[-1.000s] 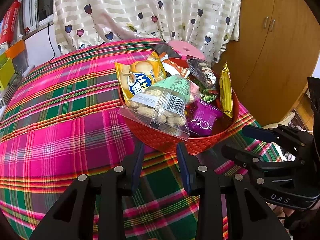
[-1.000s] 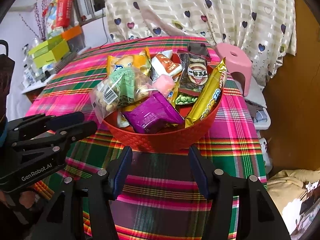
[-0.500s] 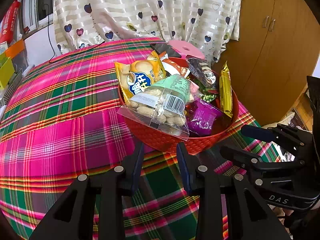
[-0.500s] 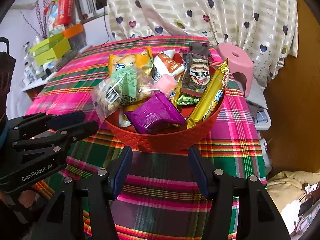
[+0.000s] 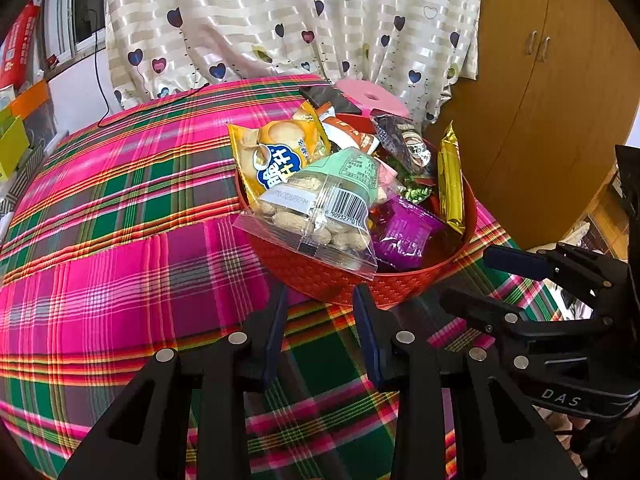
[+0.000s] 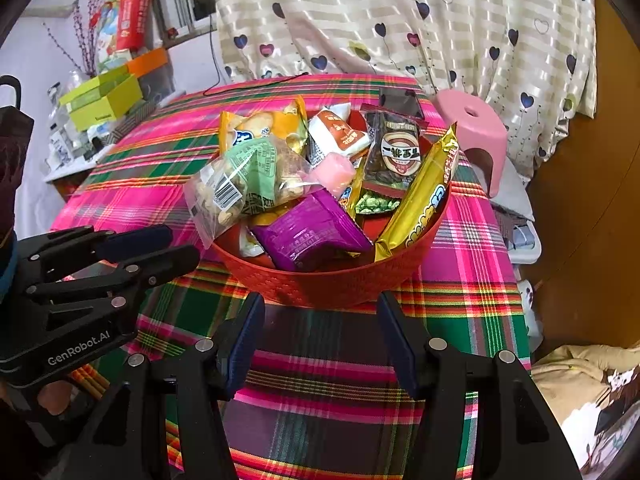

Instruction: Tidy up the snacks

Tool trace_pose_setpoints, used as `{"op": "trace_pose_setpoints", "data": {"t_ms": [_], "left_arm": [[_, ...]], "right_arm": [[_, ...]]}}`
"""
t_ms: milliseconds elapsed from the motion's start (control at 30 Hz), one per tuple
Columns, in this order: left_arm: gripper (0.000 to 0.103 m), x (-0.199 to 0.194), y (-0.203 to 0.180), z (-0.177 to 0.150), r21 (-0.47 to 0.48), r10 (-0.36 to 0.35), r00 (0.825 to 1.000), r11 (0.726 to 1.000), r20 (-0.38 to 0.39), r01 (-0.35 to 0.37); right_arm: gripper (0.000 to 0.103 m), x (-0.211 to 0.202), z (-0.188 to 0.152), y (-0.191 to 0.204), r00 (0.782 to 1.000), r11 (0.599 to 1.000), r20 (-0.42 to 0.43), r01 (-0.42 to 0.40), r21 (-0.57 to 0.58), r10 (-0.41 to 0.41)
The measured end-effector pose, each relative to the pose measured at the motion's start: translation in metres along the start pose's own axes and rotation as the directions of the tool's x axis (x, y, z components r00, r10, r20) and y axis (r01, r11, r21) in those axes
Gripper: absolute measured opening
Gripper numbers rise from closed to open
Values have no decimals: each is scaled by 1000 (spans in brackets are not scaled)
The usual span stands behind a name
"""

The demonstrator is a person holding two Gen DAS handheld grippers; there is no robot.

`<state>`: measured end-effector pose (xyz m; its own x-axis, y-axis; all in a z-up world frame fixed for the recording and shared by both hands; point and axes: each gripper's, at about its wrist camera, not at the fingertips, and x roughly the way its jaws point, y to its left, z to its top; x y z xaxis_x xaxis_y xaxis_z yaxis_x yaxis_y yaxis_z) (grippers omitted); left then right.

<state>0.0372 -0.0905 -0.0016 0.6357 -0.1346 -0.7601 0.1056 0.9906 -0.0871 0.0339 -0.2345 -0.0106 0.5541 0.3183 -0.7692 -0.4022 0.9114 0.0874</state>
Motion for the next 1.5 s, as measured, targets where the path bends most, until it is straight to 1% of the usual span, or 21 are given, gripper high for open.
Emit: {"op": "trace_pose_setpoints", "data": {"t_ms": [1200, 1500], "left_arm": [[35, -1, -5, -4, 6, 3, 1000, 1000, 1, -3], [35, -2, -5, -5, 6, 3, 1000, 1000, 0, -3]], "right_arm": [[57, -5, -3, 2, 1000, 1000, 5, -11, -7, 11], [57, -9, -3, 6, 999, 1000, 32, -26, -17, 26]]}}
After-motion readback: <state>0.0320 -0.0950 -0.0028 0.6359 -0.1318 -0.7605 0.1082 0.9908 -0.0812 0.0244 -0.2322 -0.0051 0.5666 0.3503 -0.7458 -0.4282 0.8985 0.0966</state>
